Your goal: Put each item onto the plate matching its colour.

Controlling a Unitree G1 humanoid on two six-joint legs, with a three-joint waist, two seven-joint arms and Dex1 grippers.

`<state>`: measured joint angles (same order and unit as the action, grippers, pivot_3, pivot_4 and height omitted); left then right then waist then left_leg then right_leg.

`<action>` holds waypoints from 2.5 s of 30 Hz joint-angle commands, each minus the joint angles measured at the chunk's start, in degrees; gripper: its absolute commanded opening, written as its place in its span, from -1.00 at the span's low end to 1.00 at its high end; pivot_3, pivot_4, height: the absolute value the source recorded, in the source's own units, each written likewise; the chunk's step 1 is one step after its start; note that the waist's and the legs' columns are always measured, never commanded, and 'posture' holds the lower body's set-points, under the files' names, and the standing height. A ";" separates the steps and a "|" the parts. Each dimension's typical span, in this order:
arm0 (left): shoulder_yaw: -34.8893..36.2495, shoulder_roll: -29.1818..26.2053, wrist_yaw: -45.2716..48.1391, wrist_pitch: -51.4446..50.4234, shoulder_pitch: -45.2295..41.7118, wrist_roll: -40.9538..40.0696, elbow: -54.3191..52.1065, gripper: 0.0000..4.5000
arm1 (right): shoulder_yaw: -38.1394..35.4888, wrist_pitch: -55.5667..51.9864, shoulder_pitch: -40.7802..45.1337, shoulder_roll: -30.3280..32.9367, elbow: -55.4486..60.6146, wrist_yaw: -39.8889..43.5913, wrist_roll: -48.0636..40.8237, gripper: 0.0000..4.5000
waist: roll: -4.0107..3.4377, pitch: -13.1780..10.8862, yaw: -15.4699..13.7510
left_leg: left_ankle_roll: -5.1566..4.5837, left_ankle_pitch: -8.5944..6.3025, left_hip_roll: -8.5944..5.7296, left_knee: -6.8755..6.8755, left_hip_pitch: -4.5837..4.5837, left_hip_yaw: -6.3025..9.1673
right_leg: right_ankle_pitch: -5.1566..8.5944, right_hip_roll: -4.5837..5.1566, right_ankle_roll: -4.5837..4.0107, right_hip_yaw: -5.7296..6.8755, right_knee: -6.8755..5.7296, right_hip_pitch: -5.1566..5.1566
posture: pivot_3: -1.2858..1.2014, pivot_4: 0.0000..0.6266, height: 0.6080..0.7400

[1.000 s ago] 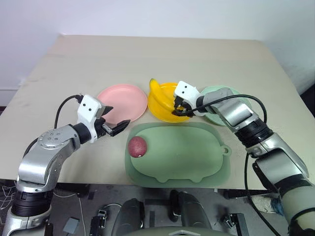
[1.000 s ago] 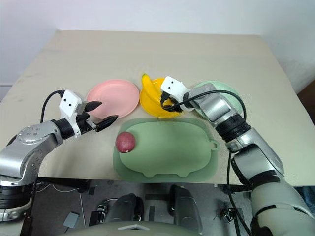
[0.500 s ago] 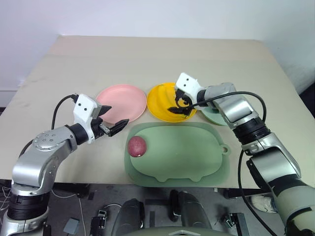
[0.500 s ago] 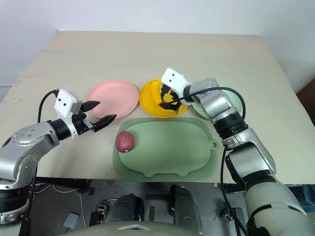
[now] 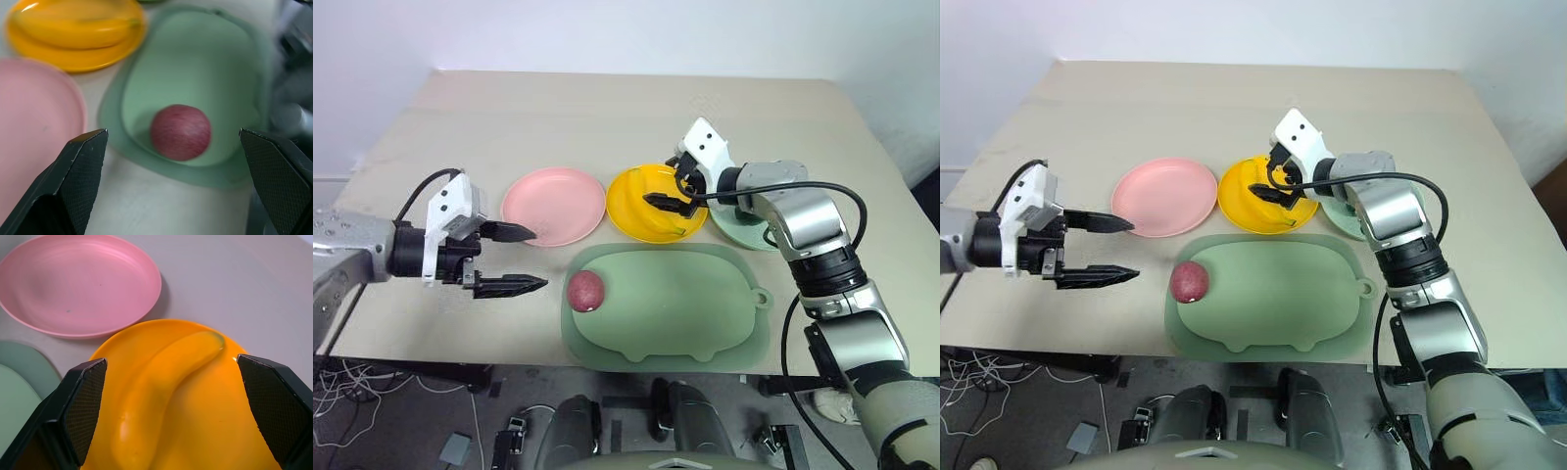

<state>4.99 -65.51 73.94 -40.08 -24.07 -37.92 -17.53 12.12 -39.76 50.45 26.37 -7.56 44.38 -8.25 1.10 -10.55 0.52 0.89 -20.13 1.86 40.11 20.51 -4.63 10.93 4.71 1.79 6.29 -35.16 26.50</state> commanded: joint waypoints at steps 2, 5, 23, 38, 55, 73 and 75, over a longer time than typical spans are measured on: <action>-11.47 -0.03 11.69 12.70 -6.80 11.05 7.68 1.00 | -2.40 -1.88 -1.67 -2.73 6.63 -3.03 -1.80 0.99 | -0.06 -0.04 0.29 | 0.02 0.01 0.00 -0.01 -0.02 -0.06 | 0.00 -0.01 0.00 -0.02 -0.01 0.01 | 0.03 -0.52 1.00; -15.74 2.46 15.57 16.18 -10.90 14.65 13.15 1.00 | -3.02 -3.76 -3.30 -4.00 9.38 -4.98 -2.59 0.99 | -0.09 -0.06 0.41 | 0.05 0.03 0.03 -0.01 0.02 -0.14 | 0.00 -0.06 0.00 -0.04 0.00 0.08 | 0.03 -0.52 1.00; -23.49 14.25 18.02 19.66 -17.30 22.20 19.35 1.00 | -4.66 -10.16 -8.62 -6.81 17.27 -12.39 -5.06 0.99 | -0.06 -0.06 0.21 | -0.13 -0.06 0.02 0.02 0.19 -0.07 | -0.01 -0.05 0.03 -0.03 -0.01 0.13 | 0.03 -0.52 1.00; -26.01 19.52 13.37 19.92 -14.56 27.30 16.53 1.00 | -5.09 -11.38 -9.04 -6.65 18.36 -13.48 -5.70 0.99 | -0.06 -0.06 0.20 | -0.17 -0.08 0.03 0.04 0.16 0.02 | -0.01 -0.05 0.03 -0.05 -0.04 0.12 | 0.03 -0.52 1.00; -27.33 21.40 11.25 18.40 -14.12 29.38 15.70 1.00 | -10.58 -8.09 -18.98 12.43 30.58 8.65 -19.45 0.99 | -0.04 -0.07 0.06 | -0.37 -0.19 0.02 0.06 -0.02 0.07 | -0.01 -0.04 0.03 -0.09 0.01 0.00 | 0.03 -0.52 1.00; -27.72 21.28 11.35 18.49 -13.59 29.87 15.25 0.45 | -9.75 -3.61 -25.96 17.62 33.65 12.66 -22.67 1.00 | -0.01 -0.09 -0.08 | -0.31 -0.15 0.02 0.20 -0.08 0.08 | -0.02 -0.04 0.03 -0.16 -0.06 -0.09 | 0.03 -0.52 1.00; -27.63 21.11 11.17 18.96 -13.47 30.14 15.16 0.45 | -9.77 -3.52 -25.97 17.85 33.71 12.92 -22.83 1.00 | -0.01 -0.09 -0.08 | -0.32 -0.15 0.02 0.20 -0.08 0.08 | -0.02 -0.04 0.03 -0.15 -0.05 -0.09 | 0.03 -0.52 1.00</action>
<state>-22.97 -44.04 85.00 -21.90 -37.85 -8.00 -0.68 2.90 -44.26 23.44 43.94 24.63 57.12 -30.17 1.09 -10.63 0.45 0.58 -20.28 1.88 40.31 20.43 -4.55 10.91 4.67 1.82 6.14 -35.21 26.41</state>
